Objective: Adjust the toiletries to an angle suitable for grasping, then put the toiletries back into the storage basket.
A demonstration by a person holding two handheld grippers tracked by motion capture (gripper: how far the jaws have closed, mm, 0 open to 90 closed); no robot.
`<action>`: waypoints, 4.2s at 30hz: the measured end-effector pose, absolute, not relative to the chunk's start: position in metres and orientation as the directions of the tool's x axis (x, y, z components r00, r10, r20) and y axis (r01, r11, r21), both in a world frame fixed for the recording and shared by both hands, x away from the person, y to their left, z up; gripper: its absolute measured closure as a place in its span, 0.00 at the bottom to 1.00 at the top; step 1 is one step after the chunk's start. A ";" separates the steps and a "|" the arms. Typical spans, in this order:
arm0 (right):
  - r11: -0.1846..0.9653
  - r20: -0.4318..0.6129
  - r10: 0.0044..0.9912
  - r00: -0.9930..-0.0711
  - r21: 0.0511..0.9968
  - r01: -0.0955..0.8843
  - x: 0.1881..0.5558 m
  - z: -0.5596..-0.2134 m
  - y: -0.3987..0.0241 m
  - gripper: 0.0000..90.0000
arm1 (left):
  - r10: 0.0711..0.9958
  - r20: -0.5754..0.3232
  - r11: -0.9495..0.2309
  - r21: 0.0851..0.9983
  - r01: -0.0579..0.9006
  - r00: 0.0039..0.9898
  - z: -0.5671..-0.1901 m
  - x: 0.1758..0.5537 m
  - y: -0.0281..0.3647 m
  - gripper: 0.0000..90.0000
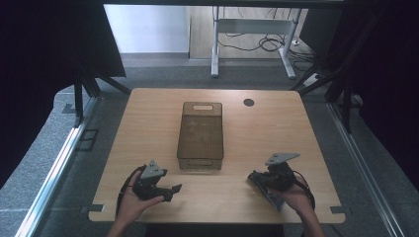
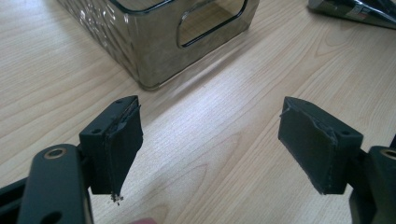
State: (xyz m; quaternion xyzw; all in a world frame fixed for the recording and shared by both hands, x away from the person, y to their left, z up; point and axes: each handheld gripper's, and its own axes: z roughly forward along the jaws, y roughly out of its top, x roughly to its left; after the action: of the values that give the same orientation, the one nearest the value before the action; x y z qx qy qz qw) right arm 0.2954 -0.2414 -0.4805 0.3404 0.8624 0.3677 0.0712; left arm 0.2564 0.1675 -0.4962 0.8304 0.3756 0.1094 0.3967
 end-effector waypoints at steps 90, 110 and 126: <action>0.584 0.023 0.778 -0.628 0.344 0.736 0.304 -0.496 -0.238 0.41 | 0.699 -0.140 -0.364 0.775 0.517 0.701 -0.479 0.245 0.181 0.24; 0.595 0.036 0.786 -0.618 0.229 0.770 0.314 -0.501 -0.232 0.50 | 0.704 -0.138 -0.362 0.774 0.519 0.697 -0.479 0.245 0.181 0.24; 0.530 0.194 0.777 -0.598 0.310 0.789 0.336 -0.459 -0.242 0.51 | 0.707 -0.136 -0.359 0.777 0.517 0.694 -0.478 0.246 0.182 0.24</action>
State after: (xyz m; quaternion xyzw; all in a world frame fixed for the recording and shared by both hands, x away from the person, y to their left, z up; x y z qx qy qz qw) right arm 0.3360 -0.2421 -0.4586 0.4478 0.8745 0.1857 -0.0160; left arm 0.2457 0.1820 -0.4783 0.8168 0.3747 0.1115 0.4243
